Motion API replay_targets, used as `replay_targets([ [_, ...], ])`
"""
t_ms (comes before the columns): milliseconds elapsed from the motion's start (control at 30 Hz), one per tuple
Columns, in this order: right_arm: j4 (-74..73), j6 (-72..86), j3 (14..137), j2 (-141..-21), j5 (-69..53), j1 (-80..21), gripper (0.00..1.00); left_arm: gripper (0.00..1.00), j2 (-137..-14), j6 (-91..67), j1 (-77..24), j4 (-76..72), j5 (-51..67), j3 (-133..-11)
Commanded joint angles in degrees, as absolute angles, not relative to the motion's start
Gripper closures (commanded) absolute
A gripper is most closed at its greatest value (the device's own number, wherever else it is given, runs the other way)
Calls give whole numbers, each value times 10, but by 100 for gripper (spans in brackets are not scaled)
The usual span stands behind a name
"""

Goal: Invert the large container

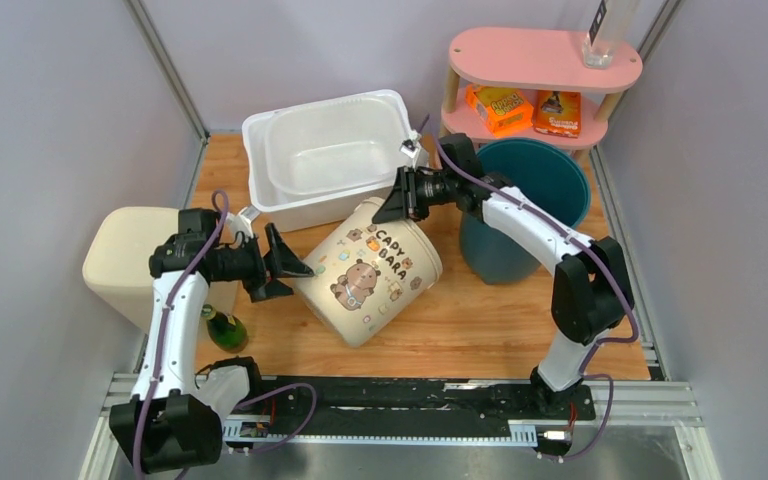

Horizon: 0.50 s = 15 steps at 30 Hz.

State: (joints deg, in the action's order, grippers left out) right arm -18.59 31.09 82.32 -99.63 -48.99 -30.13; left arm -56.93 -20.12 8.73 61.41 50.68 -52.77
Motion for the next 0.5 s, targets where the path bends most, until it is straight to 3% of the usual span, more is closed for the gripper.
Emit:
replay_targets([
  [0, -182, 302, 789, -998, -428, -284, 95, 0, -579, -148, 92, 711, 545, -538],
  [67, -182, 289, 790, -996, -414, -279, 72, 0, -576, -151, 92, 704, 567, -528],
  [167, -183, 264, 799, -992, -414, -269, 52, 0, -574, -160, 92, 691, 555, -524],
  [300, -224, 169, 849, -968, -376, -261, 34, 0, -575, -170, 92, 685, 566, -535],
  [467, -314, 85, 877, -928, -324, -262, 28, 0, -571, -194, 92, 664, 581, -531],
])
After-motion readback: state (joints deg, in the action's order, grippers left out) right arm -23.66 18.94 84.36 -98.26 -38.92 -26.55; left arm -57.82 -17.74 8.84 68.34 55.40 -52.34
